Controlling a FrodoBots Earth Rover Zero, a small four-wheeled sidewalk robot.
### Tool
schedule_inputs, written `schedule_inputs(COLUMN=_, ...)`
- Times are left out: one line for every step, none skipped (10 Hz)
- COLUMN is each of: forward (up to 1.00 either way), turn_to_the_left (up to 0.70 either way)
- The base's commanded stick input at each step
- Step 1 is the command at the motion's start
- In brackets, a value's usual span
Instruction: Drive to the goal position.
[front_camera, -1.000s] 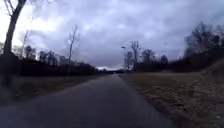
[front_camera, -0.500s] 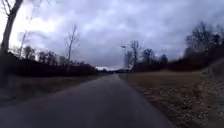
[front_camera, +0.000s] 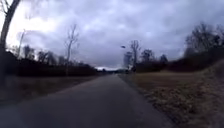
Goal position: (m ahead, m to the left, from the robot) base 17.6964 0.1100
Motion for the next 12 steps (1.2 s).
schedule_inputs(forward=0.50, turn_to_the_left=0.00)
schedule_inputs(forward=0.50, turn_to_the_left=0.00)
schedule_inputs(forward=0.50, turn_to_the_left=0.00)
schedule_inputs(forward=0.50, turn_to_the_left=0.00)
schedule_inputs(forward=0.50, turn_to_the_left=0.00)
schedule_inputs(forward=0.50, turn_to_the_left=0.00)
schedule_inputs(forward=0.50, turn_to_the_left=0.00)
schedule_inputs(forward=0.50, turn_to_the_left=0.00)
schedule_inputs(forward=0.50, turn_to_the_left=0.00)
schedule_inputs(forward=0.50, turn_to_the_left=0.00)
schedule_inputs(forward=0.50, turn_to_the_left=0.00)
schedule_inputs(forward=0.50, turn_to_the_left=0.00)
